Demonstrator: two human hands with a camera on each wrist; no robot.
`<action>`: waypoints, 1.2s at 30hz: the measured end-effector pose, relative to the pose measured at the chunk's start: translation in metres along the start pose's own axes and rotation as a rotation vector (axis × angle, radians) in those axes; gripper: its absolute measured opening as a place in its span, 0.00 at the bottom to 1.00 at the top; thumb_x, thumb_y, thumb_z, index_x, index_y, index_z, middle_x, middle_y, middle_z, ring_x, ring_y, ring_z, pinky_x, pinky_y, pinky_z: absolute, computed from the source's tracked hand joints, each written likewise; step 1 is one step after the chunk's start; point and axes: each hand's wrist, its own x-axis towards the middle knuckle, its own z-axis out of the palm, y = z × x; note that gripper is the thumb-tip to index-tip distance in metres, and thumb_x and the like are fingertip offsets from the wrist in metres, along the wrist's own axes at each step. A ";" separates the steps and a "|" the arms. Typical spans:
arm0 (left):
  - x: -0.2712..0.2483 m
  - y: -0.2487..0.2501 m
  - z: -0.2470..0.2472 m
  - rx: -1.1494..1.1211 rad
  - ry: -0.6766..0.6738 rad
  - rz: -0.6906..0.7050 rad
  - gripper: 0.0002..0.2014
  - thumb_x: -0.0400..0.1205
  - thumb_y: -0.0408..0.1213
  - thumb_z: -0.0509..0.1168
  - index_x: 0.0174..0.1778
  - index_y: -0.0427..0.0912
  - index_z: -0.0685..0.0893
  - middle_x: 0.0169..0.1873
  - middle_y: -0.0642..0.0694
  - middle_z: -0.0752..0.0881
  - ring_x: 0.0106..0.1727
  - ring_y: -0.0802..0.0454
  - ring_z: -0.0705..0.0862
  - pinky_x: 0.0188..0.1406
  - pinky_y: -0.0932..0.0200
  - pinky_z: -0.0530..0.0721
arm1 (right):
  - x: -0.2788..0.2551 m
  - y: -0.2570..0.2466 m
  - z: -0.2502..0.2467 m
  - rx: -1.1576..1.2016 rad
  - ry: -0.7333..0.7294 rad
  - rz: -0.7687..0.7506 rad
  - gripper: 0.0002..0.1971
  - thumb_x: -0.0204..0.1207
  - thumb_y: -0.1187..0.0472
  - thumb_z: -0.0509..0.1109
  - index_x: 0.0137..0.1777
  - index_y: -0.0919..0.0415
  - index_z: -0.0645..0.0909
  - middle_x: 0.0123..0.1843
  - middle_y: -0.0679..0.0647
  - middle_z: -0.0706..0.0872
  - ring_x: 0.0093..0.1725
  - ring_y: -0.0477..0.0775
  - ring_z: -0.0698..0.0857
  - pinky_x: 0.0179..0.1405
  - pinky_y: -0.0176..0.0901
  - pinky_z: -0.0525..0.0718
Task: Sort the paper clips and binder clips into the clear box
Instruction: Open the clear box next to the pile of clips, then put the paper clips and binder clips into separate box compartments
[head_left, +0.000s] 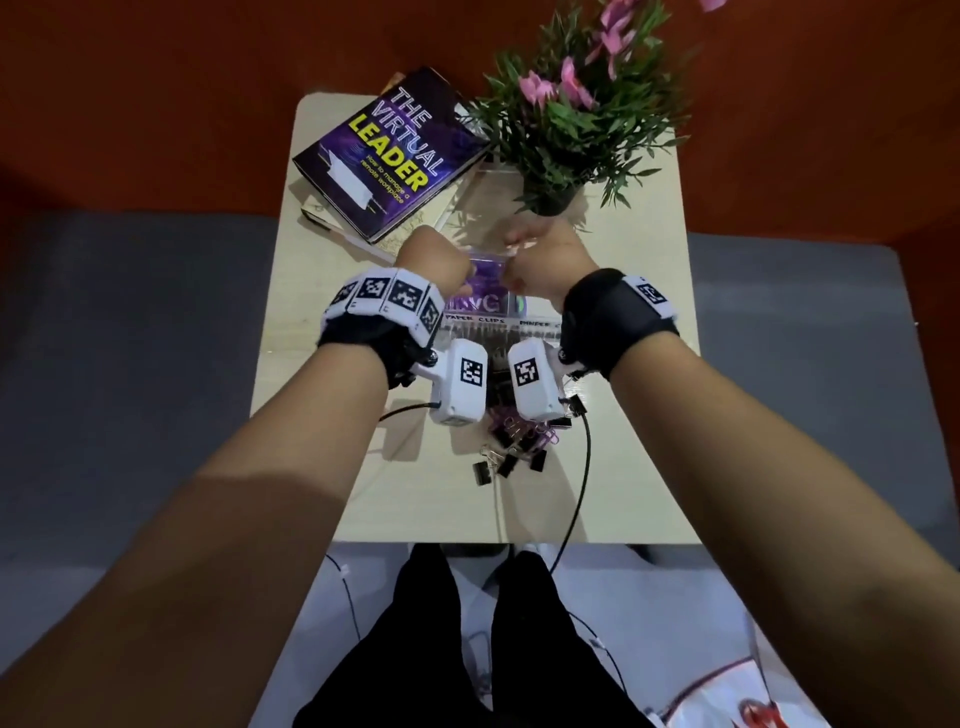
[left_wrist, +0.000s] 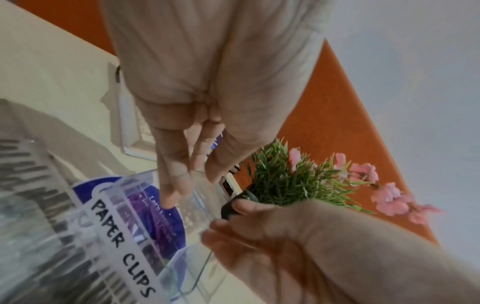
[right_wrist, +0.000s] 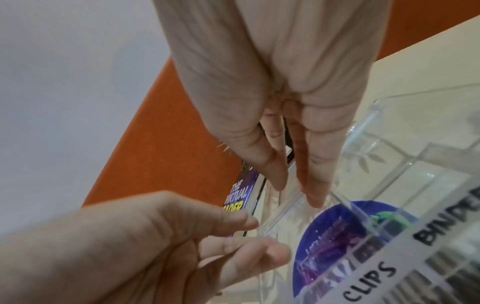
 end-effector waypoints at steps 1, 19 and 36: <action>-0.006 -0.002 -0.001 -0.065 0.029 0.008 0.08 0.78 0.24 0.65 0.53 0.30 0.85 0.49 0.34 0.89 0.47 0.41 0.91 0.46 0.54 0.91 | -0.005 0.004 -0.006 0.041 -0.009 0.005 0.13 0.66 0.80 0.67 0.42 0.61 0.78 0.42 0.65 0.83 0.32 0.59 0.84 0.29 0.48 0.88; -0.040 -0.065 0.068 0.282 0.120 -0.093 0.09 0.74 0.36 0.76 0.41 0.32 0.88 0.44 0.38 0.91 0.44 0.39 0.90 0.38 0.54 0.83 | -0.113 0.154 0.041 -0.372 0.216 0.165 0.08 0.68 0.59 0.74 0.39 0.64 0.84 0.45 0.59 0.82 0.35 0.56 0.79 0.34 0.40 0.74; -0.047 -0.085 0.064 0.521 0.025 0.155 0.07 0.78 0.22 0.66 0.51 0.31 0.85 0.50 0.35 0.88 0.52 0.39 0.87 0.53 0.48 0.86 | -0.116 0.161 -0.010 0.854 0.136 0.166 0.12 0.83 0.76 0.54 0.51 0.65 0.78 0.33 0.57 0.81 0.33 0.54 0.82 0.33 0.40 0.87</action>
